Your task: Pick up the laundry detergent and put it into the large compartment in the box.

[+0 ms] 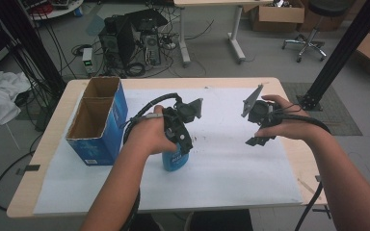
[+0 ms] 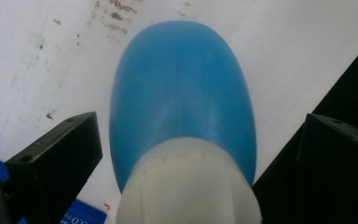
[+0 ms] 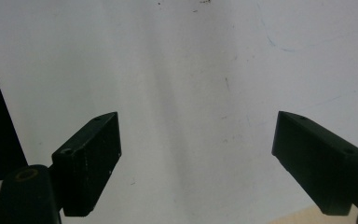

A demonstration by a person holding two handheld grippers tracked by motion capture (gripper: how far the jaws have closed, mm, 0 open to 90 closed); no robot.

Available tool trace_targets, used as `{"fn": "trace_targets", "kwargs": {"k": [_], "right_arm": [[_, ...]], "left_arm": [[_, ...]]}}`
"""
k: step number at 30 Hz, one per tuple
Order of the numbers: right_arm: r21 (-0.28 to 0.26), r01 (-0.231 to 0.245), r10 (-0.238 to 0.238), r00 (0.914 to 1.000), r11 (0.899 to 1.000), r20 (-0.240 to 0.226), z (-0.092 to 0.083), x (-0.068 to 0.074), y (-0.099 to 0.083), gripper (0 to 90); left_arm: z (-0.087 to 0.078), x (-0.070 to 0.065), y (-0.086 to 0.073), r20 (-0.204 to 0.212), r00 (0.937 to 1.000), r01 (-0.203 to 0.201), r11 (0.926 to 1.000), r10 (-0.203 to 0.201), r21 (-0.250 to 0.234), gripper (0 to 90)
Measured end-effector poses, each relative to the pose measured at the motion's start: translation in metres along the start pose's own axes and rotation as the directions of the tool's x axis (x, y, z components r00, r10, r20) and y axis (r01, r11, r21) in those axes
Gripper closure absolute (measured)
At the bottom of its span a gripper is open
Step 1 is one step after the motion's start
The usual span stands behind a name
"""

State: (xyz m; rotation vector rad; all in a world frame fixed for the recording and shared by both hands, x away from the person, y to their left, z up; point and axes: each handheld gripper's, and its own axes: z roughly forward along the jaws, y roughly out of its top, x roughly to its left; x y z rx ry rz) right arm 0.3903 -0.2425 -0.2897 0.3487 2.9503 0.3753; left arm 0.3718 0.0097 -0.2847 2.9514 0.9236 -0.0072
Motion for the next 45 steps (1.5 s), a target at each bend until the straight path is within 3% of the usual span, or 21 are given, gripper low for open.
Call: {"fn": "trace_targets", "kwargs": {"k": [19, 38, 45], "right_arm": [[0.006, -0.003, 0.003, 1.0000, 1.000, -0.005, 0.002, -0.002, -0.001, 15.7], [0.007, -0.007, 0.007, 1.0000, 1.000, -0.007, 0.006, -0.004, -0.002, 15.7], [0.004, -0.008, 0.008, 0.9999, 1.000, -0.007, 0.006, -0.004, -0.003, 15.7]], "left_arm": [[0.010, 0.002, 0.008, -0.014, 0.9999, 0.006, 0.9997, -0.006, 0.024, 4.5], [0.012, 0.002, 0.010, -0.035, 0.9994, 0.006, 0.9995, -0.005, 0.032, 16.5], [0.012, 0.003, 0.009, -0.021, 0.9997, 0.010, 0.9994, -0.010, 0.032, 21.5]]}}
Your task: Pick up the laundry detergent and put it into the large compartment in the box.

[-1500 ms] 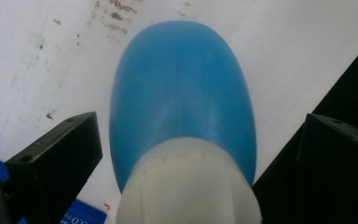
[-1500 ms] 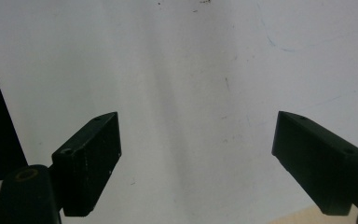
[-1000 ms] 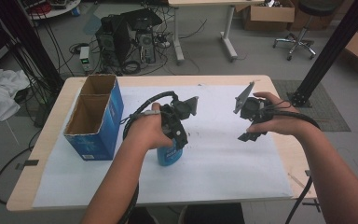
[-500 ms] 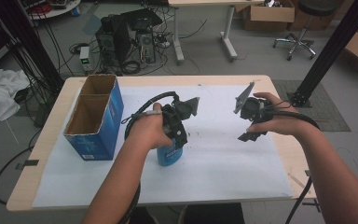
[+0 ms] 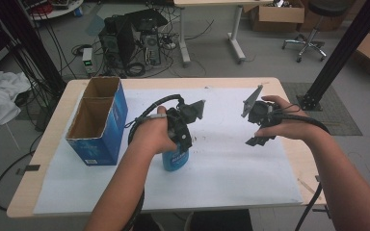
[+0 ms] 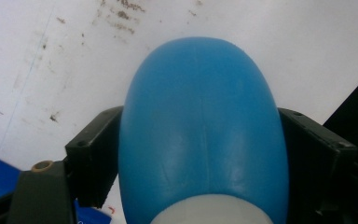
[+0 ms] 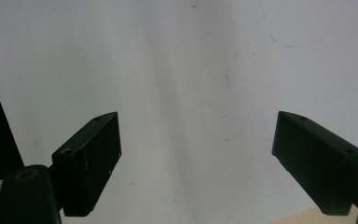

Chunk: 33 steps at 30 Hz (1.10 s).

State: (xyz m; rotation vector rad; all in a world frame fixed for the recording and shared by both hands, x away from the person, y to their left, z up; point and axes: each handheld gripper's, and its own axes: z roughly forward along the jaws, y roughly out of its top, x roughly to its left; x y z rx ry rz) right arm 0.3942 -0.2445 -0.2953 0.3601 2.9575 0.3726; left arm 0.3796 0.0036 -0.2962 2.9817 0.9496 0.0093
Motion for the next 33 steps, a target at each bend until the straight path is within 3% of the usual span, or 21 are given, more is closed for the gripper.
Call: {"fn": "trace_targets", "kwargs": {"k": [33], "right_arm": [[-0.006, -0.001, 0.001, 1.0000, 1.000, 0.000, 0.0040, -0.0011, 0.0007, 15.7]], "left_arm": [[0.0010, -0.0019, 0.0021, -0.038, 0.9990, 0.022, 0.9997, -0.021, 0.011, 27.9]]}}
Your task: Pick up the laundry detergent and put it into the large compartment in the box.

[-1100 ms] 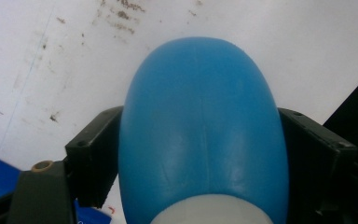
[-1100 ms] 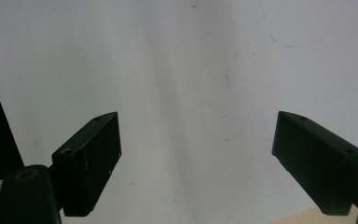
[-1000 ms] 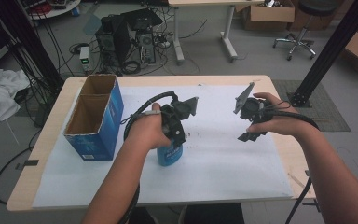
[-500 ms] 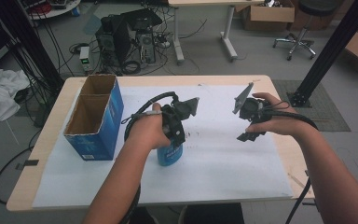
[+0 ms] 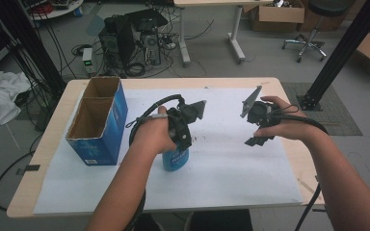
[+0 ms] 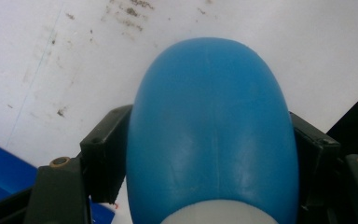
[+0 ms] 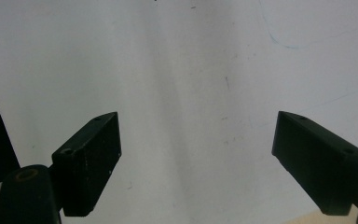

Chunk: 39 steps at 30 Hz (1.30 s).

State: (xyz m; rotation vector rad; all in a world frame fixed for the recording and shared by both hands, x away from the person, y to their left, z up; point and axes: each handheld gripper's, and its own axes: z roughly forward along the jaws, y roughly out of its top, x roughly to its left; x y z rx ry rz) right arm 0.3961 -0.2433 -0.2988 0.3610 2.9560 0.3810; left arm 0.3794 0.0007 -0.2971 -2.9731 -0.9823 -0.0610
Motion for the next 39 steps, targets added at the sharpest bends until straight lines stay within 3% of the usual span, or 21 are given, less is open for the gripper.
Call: {"fn": "trace_targets", "kwargs": {"k": [7, 9, 22, 35, 39], "right_arm": [[0.000, -0.004, 0.004, 1.0000, 1.000, 0.002, -0.0013, -0.0002, -0.0008, 15.7], [-0.001, -0.003, 0.003, 1.0000, 1.000, 0.001, -0.0012, -0.0003, -0.0007, 15.7], [0.001, -0.009, 0.009, 1.0000, 1.000, -0.001, 0.0013, -0.0013, -0.0023, 15.7], [0.002, -0.004, 0.004, 1.0000, 1.000, -0.005, 0.0024, 0.0003, -0.0003, 15.7], [0.002, -0.005, 0.005, 1.0000, 1.000, -0.005, 0.0012, 0.0013, -0.0003, 15.7]], "left_arm": [[-0.0003, -0.0004, 0.0003, -0.013, 0.9999, -0.003, 1.0000, 0.003, 0.004, 28.5], [-0.0007, -0.0008, -0.0001, -0.013, 0.9999, -0.001, 1.0000, 0.001, -0.010, 37.5], [0.0002, 0.0009, 0.0021, -0.002, 0.9997, -0.023, 0.9997, 0.023, 0.010, 38.6], [-0.0005, 0.0012, -0.0037, 0.007, 1.0000, -0.006, 0.9992, 0.006, -0.040, 39.3], [-0.0089, 0.0007, -0.0065, 0.048, 0.9987, -0.010, 0.9974, 0.013, -0.071, 39.4]]}}
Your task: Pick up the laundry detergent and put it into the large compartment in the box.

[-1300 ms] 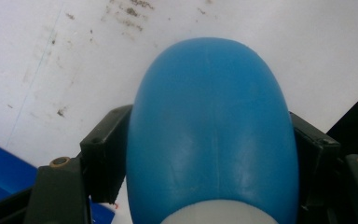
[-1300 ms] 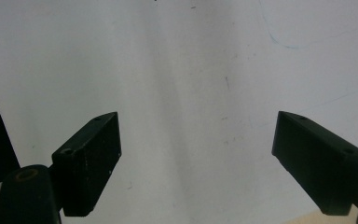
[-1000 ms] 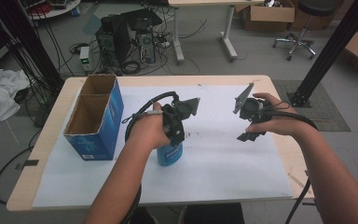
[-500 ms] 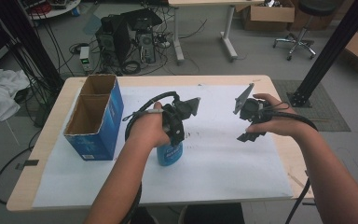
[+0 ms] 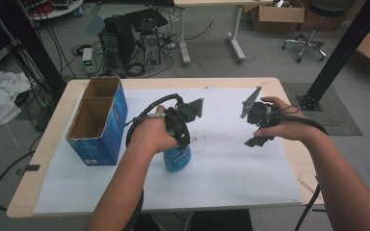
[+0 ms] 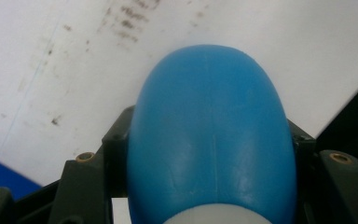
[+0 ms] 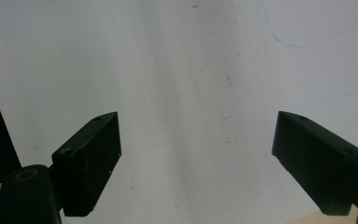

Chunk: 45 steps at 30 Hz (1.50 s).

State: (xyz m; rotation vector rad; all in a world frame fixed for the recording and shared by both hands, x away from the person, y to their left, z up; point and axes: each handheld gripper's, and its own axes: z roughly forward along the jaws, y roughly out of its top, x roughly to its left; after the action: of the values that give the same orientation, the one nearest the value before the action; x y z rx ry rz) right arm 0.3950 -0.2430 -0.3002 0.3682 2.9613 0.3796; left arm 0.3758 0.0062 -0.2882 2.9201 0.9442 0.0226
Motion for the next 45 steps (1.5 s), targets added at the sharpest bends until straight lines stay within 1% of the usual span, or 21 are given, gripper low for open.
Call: {"fn": "trace_targets", "kwargs": {"k": [4, 10, 13, 15, 16, 18, 22, 26, 27, 28, 30, 34, 35, 37, 38, 40, 41, 42, 43, 44, 45], "right_arm": [[0.003, 0.000, 0.000, 1.0000, 1.000, 0.004, -0.002, 0.000, 0.000, 15.7], [-0.005, -0.001, 0.001, 0.9999, 1.000, 0.013, -0.007, 0.003, -0.002, 15.7], [0.000, 0.001, -0.001, 0.9999, 1.000, 0.016, -0.008, 0.004, -0.003, 15.8], [-0.001, 0.000, 0.000, 0.9999, 1.000, 0.015, -0.008, 0.004, -0.003, 15.7], [-0.005, 0.002, -0.002, 0.9999, 1.000, 0.014, -0.008, 0.004, -0.002, 15.7], [-0.004, 0.003, -0.003, 0.9999, 1.000, 0.015, -0.008, 0.005, -0.001, 15.7], [-0.003, 0.009, -0.009, 0.9998, 1.000, 0.015, -0.008, 0.006, 0.001, 15.7], [-0.006, 0.010, -0.010, 0.9998, 1.000, 0.015, -0.008, 0.006, 0.003, 15.7], [-0.007, 0.015, -0.015, 0.9998, 1.000, 0.016, -0.008, 0.006, 0.004, 15.7], [-0.007, 0.015, -0.015, 0.9998, 1.000, 0.016, -0.008, 0.006, 0.004, 15.7], [-0.005, 0.017, -0.017, 0.9998, 1.000, 0.013, -0.007, 0.007, 0.006, 15.7], [-0.005, 0.020, -0.020, 0.9997, 1.000, 0.014, -0.007, 0.008, 0.007, 15.7], [-0.005, 0.020, -0.020, 0.9997, 1.000, 0.014, -0.007, 0.008, 0.007, 15.7], [-0.008, 0.020, -0.020, 0.9997, 1.000, 0.014, -0.008, 0.009, 0.007, 15.7], [-0.008, 0.020, -0.020, 0.9997, 1.000, 0.014, -0.008, 0.009, 0.007, 15.7], [-0.009, 0.020, -0.020, 0.9997, 1.000, 0.014, -0.008, 0.009, 0.008, 15.7], [-0.012, 0.021, -0.021, 0.9996, 1.000, 0.017, -0.008, 0.010, 0.008, 15.7], [-0.012, 0.021, -0.021, 0.9996, 1.000, 0.017, -0.008, 0.010, 0.008, 15.7], [-0.018, 0.023, -0.022, 0.9996, 1.000, 0.020, -0.008, 0.011, 0.009, 15.7], [-0.021, 0.024, -0.023, 0.9996, 0.999, 0.017, -0.009, 0.011, 0.009, 15.7], [-0.022, 0.025, -0.024, 0.9995, 0.999, 0.019, -0.009, 0.012, 0.010, 15.7]], "left_arm": [[-0.013, -0.005, 0.001, 0.019, 0.9998, -0.001, 0.9999, 0.001, 0.010, 39.3], [-0.039, -0.008, 0.001, 0.009, 0.9998, 0.016, 0.9996, -0.016, 0.025, 39.2], [-0.061, -0.001, -0.007, 0.020, 0.9980, 0.060, 0.9979, -0.061, 0.023, 39.1], [-0.067, 0.001, -0.009, 0.019, 0.9971, 0.074, 0.9971, -0.074, 0.020, 39.1], [-0.079, 0.006, -0.014, 0.008, 0.9949, 0.100, 0.9948, -0.100, 0.017, 39.2], [-0.084, 0.009, -0.017, -0.001, 0.9937, 0.112, 0.9936, -0.112, 0.016, 39.1], [-0.111, 0.022, -0.028, -0.037, 0.9812, 0.190, 0.9818, -0.189, 0.010, 39.1], [-0.127, 0.029, -0.034, -0.050, 0.9738, 0.223, 0.9748, -0.222, 0.012, 39.1], [-0.136, 0.034, -0.038, -0.047, 0.9635, 0.264, 0.9646, -0.263, 0.003, 39.2], [-0.136, 0.034, -0.038, -0.047, 0.9635, 0.264, 0.9646, -0.263, 0.003, 39.1], [-0.148, 0.041, -0.044, -0.034, 0.9517, 0.305, 0.9523, -0.305, 0.002, 39.1], [-0.162, 0.052, -0.051, -0.041, 0.9387, 0.343, 0.9394, -0.342, 0.007, 39.1], [-0.162, 0.052, -0.051, -0.041, 0.9387, 0.343, 0.9394, -0.342, 0.007, 39.1], [-0.172, 0.060, -0.056, -0.050, 0.9228, 0.382, 0.9240, -0.382, 0.000, 39.1], [-0.172, 0.060, -0.056, -0.050, 0.9228, 0.382, 0.9240, -0.382, 0.000, 39.1], [-0.181, 0.068, -0.062, -0.052, 0.9005, 0.432, 0.9018, -0.432, -0.005, 39.1], [-0.187, 0.074, -0.066, -0.049, 0.8777, 0.477, 0.8789, -0.477, -0.009, 39.1], [-0.187, 0.074, -0.066, -0.049, 0.8777, 0.477, 0.8789, -0.477, -0.009, 39.1], [-0.192, 0.080, -0.071, -0.062, 0.8575, 0.511, 0.8595, -0.511, -0.012, 39.1], [-0.192, 0.080, -0.071, -0.062, 0.8575, 0.511, 0.8595, -0.511, -0.012, 39.1], [-0.196, 0.084, -0.075, -0.075, 0.8381, 0.541, 0.8410, -0.540, -0.017, 39.1]]}}
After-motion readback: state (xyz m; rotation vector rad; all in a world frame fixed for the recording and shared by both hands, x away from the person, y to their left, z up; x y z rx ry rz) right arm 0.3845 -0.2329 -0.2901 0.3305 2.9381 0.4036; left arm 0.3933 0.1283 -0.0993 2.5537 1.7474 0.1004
